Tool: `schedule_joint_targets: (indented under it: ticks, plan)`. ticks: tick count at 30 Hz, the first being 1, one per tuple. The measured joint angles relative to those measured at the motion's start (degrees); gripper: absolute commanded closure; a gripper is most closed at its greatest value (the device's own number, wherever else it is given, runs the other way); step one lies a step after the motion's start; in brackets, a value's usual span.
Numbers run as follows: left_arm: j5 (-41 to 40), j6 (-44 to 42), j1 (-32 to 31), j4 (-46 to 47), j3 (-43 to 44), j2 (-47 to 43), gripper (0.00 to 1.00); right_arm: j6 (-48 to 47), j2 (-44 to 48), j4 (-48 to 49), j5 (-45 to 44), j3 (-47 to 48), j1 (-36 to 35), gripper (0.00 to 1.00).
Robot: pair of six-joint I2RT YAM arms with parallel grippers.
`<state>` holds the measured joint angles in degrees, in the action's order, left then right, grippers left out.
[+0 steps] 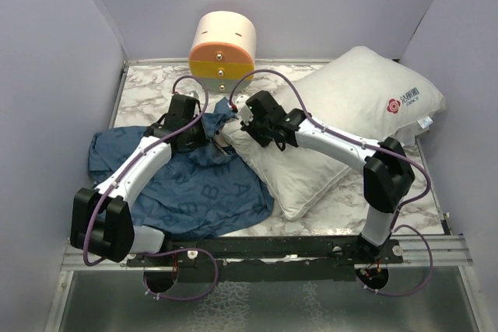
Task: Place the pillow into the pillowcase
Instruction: Pick up the pillow at the center of the board.
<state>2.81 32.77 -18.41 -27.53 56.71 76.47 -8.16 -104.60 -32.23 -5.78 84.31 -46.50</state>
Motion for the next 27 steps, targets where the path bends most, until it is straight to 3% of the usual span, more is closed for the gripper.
schedule_joint_targets:
  ticks: [12, 19, 27]
  plan:
    - [7.74, 0.31, 3.78, 0.74, 3.04, -0.63, 1.00, -5.79, 10.80, 4.39, 11.63, -4.28, 0.00, 0.99]
    - [13.46, 0.35, 3.96, 4.02, 9.55, -0.44, 1.00, -8.52, 9.53, 3.52, 14.47, -1.22, -2.12, 0.99]
    - [19.87, -0.31, 3.96, 4.87, 10.21, 1.95, 1.00, -9.90, 8.76, 4.68, 13.20, 1.33, -2.62, 0.99]
